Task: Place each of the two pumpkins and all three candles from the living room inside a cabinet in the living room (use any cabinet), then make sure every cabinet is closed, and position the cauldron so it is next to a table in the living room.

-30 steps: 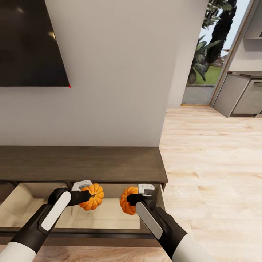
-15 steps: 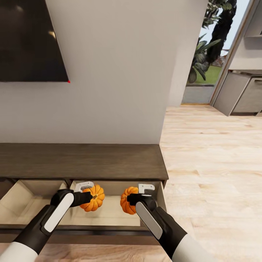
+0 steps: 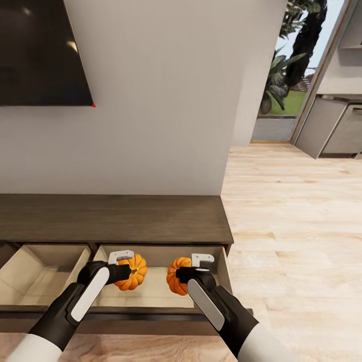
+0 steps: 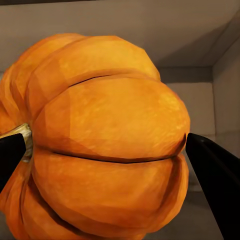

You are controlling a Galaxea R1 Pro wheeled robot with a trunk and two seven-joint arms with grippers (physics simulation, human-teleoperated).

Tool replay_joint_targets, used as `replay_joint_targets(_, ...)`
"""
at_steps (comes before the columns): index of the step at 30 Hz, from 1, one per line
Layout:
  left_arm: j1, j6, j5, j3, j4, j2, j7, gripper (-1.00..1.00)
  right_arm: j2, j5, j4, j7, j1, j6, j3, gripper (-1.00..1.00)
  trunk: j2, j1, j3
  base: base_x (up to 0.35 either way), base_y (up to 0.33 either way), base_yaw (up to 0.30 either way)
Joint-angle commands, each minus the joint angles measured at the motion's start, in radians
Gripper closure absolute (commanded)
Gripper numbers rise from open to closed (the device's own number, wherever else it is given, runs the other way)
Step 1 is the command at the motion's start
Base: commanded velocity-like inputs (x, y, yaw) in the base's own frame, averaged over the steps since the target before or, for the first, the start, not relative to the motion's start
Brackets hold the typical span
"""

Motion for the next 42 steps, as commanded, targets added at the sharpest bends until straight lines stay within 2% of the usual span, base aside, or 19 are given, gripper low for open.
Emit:
replay_joint_targets(1, -0.001, 0.0, 0.01, -0.003, -0.001, 0.001, 0.011, 1.0, 0.0, -0.006, -0.001, -0.009, -0.001, 0.001, 0.002, 1.0, -0.008, 0.004, -0.004, 0.0, 0.0, 0.0)
replay_joint_targets(7, -0.001, 0.0, 0.01, -0.003, -0.001, 0.001, 0.011, 1.0, 0.0, -0.005, -0.001, -0.01, -0.001, 0.001, 0.002, 1.0, -0.05, 0.027, -0.023, 0.0, 0.0, 0.0)
replay_joint_targets(31, -0.001, 0.002, 0.01, -0.003, -0.001, 0.001, 0.01, 1.0, 0.0, -0.007, -0.001, -0.007, -0.001, 0.0, 0.002, 1.0, -0.05, 0.027, -0.023, 0.046, 0.0, 0.0)
replay_joint_targets(35, -0.001, 0.002, 0.009, -0.003, -0.001, 0.001, 0.01, 1.0, -0.001, -0.007, 0.003, -0.003, -0.001, -0.004, 0.002, 1.0, -0.078, 0.042, -0.035, 0.002, 0.0, 0.0)
replay_joint_targets(42, -0.001, 0.002, 0.008, -0.003, -0.001, 0.001, 0.01, 1.0, -0.002, -0.005, 0.014, -0.002, -0.001, -0.053, 0.002, 1.0, -0.127, 0.069, -0.057, 0.0, 0.0, 0.0)
